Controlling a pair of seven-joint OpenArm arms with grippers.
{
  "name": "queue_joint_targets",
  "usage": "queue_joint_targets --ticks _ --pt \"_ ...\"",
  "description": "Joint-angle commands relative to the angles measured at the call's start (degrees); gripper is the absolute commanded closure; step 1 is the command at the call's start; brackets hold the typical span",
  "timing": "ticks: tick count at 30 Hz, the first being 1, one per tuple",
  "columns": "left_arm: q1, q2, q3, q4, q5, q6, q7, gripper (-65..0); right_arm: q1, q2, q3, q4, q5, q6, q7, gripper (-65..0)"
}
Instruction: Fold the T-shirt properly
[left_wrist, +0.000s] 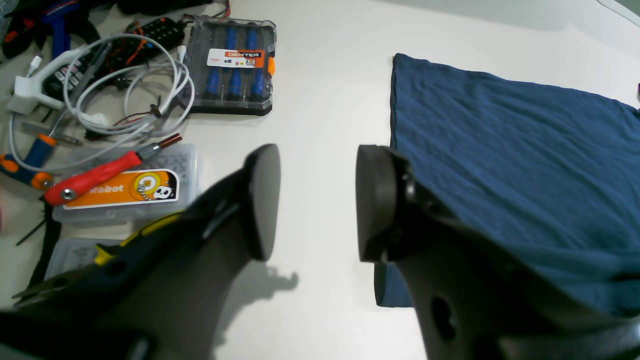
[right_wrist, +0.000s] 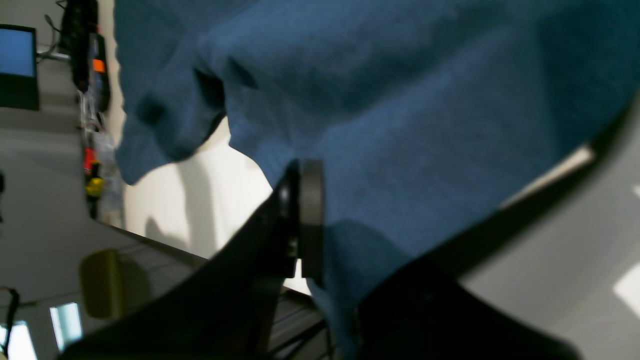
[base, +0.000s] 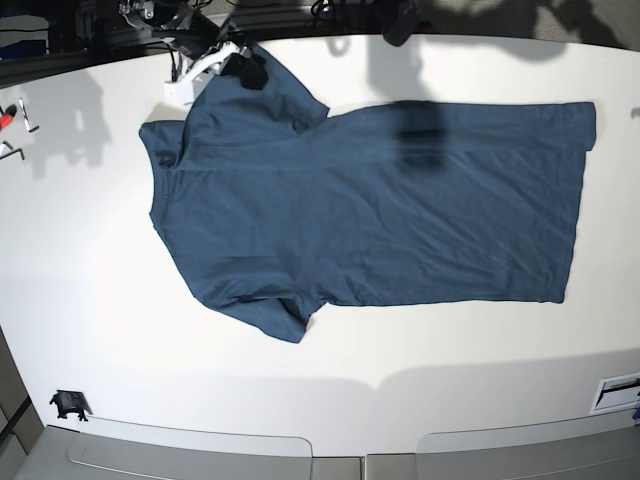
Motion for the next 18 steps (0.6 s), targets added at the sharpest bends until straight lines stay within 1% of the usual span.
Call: queue_joint_targets --ticks 1,3,4,5,8,11,14,18 --pt "0.2 -1.4 -0.7 0.8 -1.2 -0.3 -1.4 -23.0 0.1 0.4 0.1 0.8 2.7 0.5 0.6 0.0" --pt "0.2 -1.4 -0.7 0.7 -1.2 -0.3 -1.4 -23.0 0.9 0.4 0.1 0.9 4.5 1.6 0.6 0.0" --pt "0.2 -1.4 -0.7 0.7 -1.2 -0.3 -1.4 -23.0 1.6 0.4 0.1 1.1 4.7 2.7 0.5 0.0" --pt "0.2 -1.4 -0.7 0.7 -1.2 -0.3 -1.4 -23.0 2.4 0.5 -0.1 1.2 4.7 3.1 0.5 0.0" --pt "0.2 -1.4 -0.7 0.8 -1.2 -0.3 -1.4 -23.0 6.1 0.4 -1.2 1.4 4.7 3.1 0.5 0.0" --pt "0.2 -1.4 -0.7 0.7 -1.2 -0.3 -1.4 -23.0 10.5 0.4 -3.8 1.4 3.6 3.1 0.7 0.0" --pt "0.2 -1.4 -0.7 0.8 -1.2 -0.3 -1.4 -23.0 15.1 0.4 -7.6 1.3 -1.4 3.1 2.7 0.0" --pt "0.2 -1.4 -0.7 0.7 -1.2 -0.3 -1.4 -23.0 20.7 0.4 -13.4 1.3 -13.2 3.1 8.6 0.0"
